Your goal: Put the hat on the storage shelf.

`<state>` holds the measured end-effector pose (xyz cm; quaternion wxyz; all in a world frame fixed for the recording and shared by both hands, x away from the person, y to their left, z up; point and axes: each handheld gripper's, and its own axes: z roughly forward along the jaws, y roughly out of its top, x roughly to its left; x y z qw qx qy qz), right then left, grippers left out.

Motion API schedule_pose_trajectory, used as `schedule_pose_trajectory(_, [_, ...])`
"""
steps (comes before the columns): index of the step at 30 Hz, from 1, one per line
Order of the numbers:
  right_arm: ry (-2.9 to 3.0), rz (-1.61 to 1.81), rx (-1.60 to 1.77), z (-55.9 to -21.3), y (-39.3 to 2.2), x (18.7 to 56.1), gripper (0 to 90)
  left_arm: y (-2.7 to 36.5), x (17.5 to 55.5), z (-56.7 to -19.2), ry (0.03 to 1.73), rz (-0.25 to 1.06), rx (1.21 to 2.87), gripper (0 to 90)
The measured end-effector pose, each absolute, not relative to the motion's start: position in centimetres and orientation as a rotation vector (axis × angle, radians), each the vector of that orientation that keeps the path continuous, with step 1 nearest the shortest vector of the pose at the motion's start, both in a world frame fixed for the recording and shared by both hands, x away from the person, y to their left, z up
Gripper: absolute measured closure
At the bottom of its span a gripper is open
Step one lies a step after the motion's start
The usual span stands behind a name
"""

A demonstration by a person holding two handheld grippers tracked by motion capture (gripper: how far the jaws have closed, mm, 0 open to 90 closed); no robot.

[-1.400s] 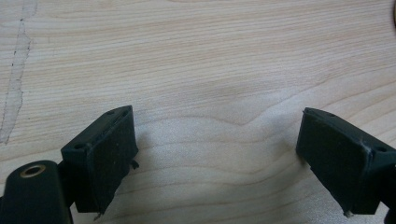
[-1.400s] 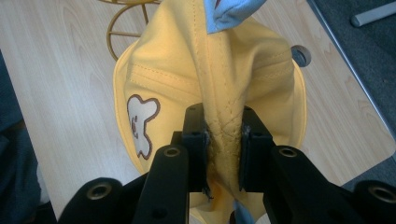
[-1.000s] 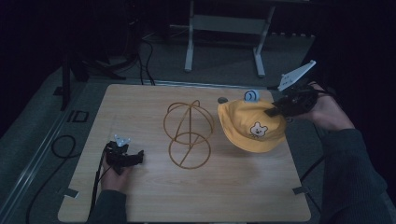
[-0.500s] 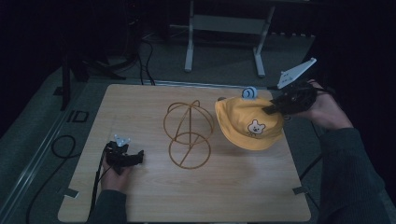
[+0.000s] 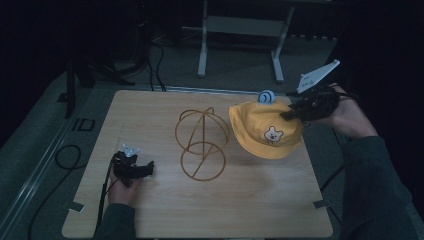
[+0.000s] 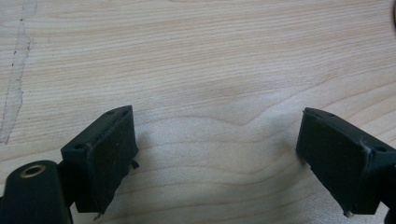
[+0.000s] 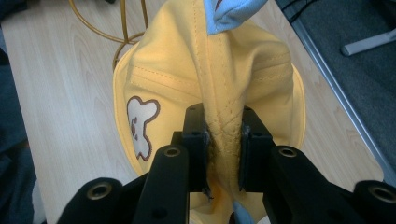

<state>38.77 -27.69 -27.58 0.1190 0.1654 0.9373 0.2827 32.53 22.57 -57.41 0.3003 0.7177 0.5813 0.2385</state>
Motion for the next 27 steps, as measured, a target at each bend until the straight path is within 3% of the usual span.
schedule_pose_trajectory(27, [2.73,0.887,0.432,-26.54,-26.95,38.37,76.6,22.58,32.53,-57.4,1.542,0.632,1.907,12.1])
